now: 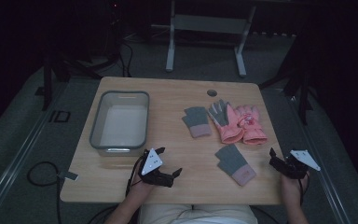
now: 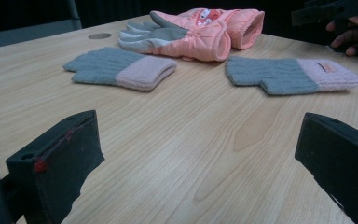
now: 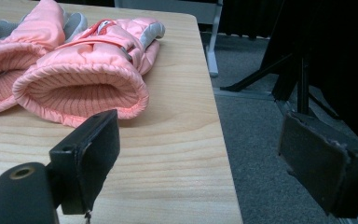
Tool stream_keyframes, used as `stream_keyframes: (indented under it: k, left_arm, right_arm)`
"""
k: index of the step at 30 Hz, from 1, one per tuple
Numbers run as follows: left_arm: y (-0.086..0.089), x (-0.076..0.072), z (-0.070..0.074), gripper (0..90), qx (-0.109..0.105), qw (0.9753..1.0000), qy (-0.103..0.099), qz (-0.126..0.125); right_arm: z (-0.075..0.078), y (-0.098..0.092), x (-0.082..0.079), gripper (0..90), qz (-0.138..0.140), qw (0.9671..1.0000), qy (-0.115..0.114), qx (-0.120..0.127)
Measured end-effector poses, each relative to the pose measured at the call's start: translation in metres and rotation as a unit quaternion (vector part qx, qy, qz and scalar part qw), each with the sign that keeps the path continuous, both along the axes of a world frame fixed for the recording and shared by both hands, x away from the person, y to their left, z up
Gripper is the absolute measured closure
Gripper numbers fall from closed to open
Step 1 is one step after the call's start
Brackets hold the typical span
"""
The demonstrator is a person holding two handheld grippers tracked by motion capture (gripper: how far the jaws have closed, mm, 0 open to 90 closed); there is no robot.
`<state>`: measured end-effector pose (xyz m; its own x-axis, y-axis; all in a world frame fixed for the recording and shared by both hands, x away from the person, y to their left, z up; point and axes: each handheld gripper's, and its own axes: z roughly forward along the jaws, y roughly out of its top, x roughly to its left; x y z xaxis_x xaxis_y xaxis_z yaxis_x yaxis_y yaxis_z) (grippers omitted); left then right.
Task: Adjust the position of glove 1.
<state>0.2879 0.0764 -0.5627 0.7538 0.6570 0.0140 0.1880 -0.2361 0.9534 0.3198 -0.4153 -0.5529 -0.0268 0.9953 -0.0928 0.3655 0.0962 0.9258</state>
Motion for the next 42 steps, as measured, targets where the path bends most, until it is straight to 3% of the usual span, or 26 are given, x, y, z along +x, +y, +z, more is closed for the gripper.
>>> stream_keyframes:
  k: [13, 23, 29, 30, 33, 39, 42]
  left_arm:
    - [-0.001, -0.001, 0.0, 0.0, 0.005, 1.0, -0.007, -0.001]
    - [-0.002, -0.003, 0.0, 0.0, 0.007, 0.9999, -0.012, 0.0]
    - [-0.002, -0.003, 0.0, 0.0, 0.005, 0.9999, -0.012, -0.007]
    - [-0.002, -0.003, 0.0, 0.0, 0.004, 0.9999, -0.012, -0.007]
    - [-0.002, -0.003, 0.0, 0.0, 0.003, 0.9999, -0.01, -0.008]
    - [-0.001, -0.002, 0.0, 0.0, -0.001, 0.9999, -0.003, -0.012]
    - [-0.001, -0.002, 0.0, 0.0, 0.001, 0.9999, -0.002, -0.013]
  right_arm:
    - [0.0, -0.001, 0.003, 13.1, -0.016, 0.9997, 0.016, -0.002]
    - [0.0, -0.002, 0.002, 12.0, -0.029, 0.9996, 0.007, 0.003]
    - [0.001, 0.003, 0.005, 12.0, -0.013, 0.9996, 0.022, -0.016]
    - [0.003, 0.004, 0.006, 12.0, -0.007, 0.9994, 0.034, -0.009]
    - [0.007, 0.005, 0.005, 12.0, -0.005, 0.9994, 0.034, 0.001]
    - [0.029, 0.014, 0.005, 11.9, -0.002, 0.9993, 0.039, -0.001]
    - [0.045, 0.018, 0.006, 11.9, -0.001, 0.9995, 0.029, 0.014]
